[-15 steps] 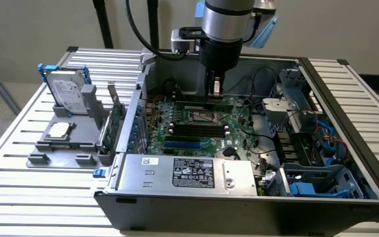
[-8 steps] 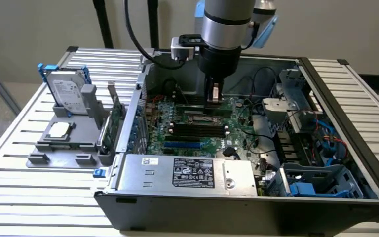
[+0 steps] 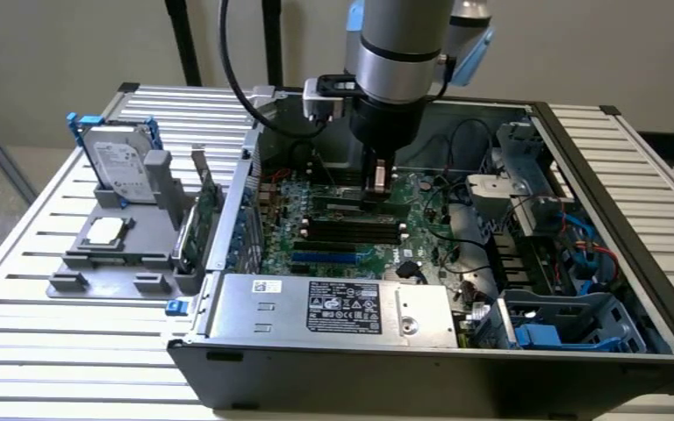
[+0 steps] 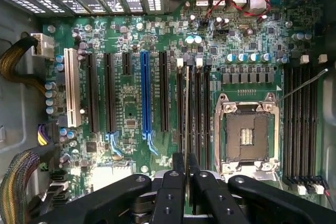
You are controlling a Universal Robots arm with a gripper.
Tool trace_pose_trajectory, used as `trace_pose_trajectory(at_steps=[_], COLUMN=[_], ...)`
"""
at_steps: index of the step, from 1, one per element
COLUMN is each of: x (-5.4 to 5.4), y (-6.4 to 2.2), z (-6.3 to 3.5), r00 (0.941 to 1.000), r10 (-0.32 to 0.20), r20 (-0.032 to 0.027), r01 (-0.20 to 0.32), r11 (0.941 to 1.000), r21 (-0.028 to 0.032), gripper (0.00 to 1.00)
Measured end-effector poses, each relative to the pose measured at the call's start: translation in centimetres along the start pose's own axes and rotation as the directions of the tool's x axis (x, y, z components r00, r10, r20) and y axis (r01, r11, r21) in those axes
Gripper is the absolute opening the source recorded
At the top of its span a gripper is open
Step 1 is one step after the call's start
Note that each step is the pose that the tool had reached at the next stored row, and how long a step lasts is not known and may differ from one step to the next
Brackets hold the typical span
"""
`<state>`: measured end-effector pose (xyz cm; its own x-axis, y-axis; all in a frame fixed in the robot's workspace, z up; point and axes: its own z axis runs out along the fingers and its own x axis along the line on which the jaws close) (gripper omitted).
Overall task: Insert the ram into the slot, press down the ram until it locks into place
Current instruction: 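Insert the ram into the slot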
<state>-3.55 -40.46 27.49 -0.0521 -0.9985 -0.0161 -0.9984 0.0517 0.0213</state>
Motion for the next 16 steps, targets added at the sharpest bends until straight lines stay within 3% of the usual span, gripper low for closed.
trace_pose_trajectory(at_steps=[8,14,16], x=[0.0,-0.2,-0.3], y=[0.34,0.39,0.52], z=[1.46,2.46,2.83], r00=[1.0000,0.9998,0.9998], r10=[-0.001,-0.018,-0.022], r20=[0.0000,-0.0001,-0.0002], r01=[0.001,0.018,0.022], r11=[1.0000,0.9997,0.9995], r21=[0.0018,0.0188,0.0216], gripper=[0.13,0.13,0.13])
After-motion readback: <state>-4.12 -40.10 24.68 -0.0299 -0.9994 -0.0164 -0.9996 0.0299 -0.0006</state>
